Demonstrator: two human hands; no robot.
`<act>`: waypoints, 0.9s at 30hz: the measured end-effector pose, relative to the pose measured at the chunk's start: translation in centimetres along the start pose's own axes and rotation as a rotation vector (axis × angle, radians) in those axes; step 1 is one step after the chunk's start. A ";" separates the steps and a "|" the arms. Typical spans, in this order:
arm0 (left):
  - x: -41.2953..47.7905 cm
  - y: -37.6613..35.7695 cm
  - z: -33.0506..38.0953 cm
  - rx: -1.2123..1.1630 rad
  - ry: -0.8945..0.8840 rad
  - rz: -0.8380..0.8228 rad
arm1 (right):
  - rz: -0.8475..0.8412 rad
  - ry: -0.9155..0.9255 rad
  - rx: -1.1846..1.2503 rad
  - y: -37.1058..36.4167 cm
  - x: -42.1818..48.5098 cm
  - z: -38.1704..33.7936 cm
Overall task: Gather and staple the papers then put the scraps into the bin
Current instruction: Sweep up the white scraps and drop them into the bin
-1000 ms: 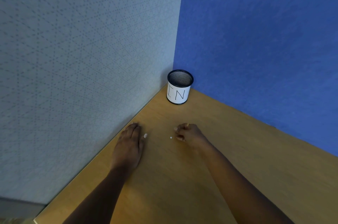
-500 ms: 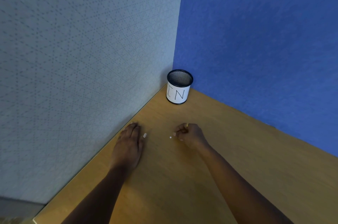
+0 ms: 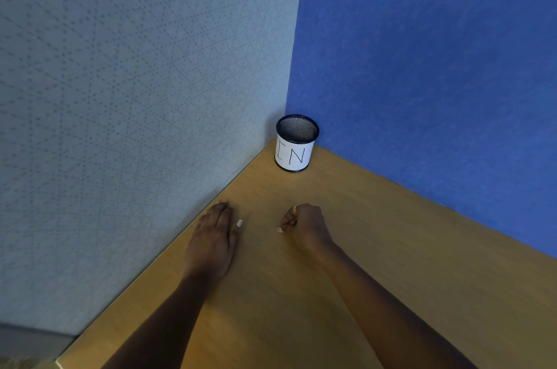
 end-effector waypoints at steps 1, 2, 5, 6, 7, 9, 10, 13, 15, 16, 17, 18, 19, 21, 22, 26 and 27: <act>0.0 0.1 0.0 -0.003 -0.003 0.009 | -0.004 -0.008 0.005 0.1 0.0 0.1; 0.0 0.1 0.1 -0.004 -0.004 0.015 | -0.009 -0.019 0.013 0.1 0.1 0.2; 0.0 0.1 0.1 -0.002 -0.003 0.018 | -0.017 -0.028 0.015 0.1 0.2 0.2; 0.0 0.1 0.0 -0.002 -0.001 0.014 | -0.015 -0.027 0.009 0.0 0.1 0.2; 0.0 0.0 0.0 -0.002 0.000 0.011 | -0.012 -0.023 0.003 0.0 0.1 0.2; 0.0 -0.1 -0.1 -0.002 0.002 0.006 | -0.014 -0.020 -0.006 0.0 0.1 0.1; 0.0 -0.1 -0.2 -0.003 0.003 0.004 | -0.022 -0.023 -0.010 -0.1 0.1 0.2; 0.0 -0.1 -0.2 0.003 0.000 0.007 | -0.048 -0.037 -0.028 -0.2 0.2 0.2; 0.0 -0.1 -0.1 0.004 0.001 0.001 | -0.060 -0.033 -0.055 -0.4 0.1 0.2; 0.0 -0.1 -0.1 0.000 0.003 -0.002 | -0.065 -0.030 -0.064 -0.4 0.1 0.3; 0.0 -0.1 -0.1 -0.003 0.003 -0.004 | -0.072 -0.033 -0.060 -0.4 0.2 0.4; 0.0 0.0 0.0 -0.002 0.002 -0.007 | -0.080 -0.044 -0.045 -0.3 0.2 0.6; 0.0 0.0 0.0 -0.001 0.000 -0.006 | -0.082 -0.053 -0.019 0.0 0.3 0.5; 0.0 -0.1 0.0 -0.005 0.002 -0.009 | -0.071 -0.081 0.045 1.0 0.7 0.3; -0.1 -0.1 0.0 -0.007 0.002 -0.010 | -0.042 -0.080 0.074 1.8 1.1 0.1; 0.0 0.1 0.0 -0.005 -0.004 -0.006 | 0.174 -0.015 0.238 5.8 2.1 -2.5; 0.0 0.0 0.0 -0.004 -0.004 -0.007 | 0.228 0.006 0.285 6.9 2.3 -3.3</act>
Point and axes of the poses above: each hand's wrist, its own x-axis towards the middle knuckle, its own y-axis out of the back of the hand, z = x × y, the point moved 6 cm from there along x, towards the middle knuckle, and after that the axes turned 12 degrees about -y, right-handed, at the moved point
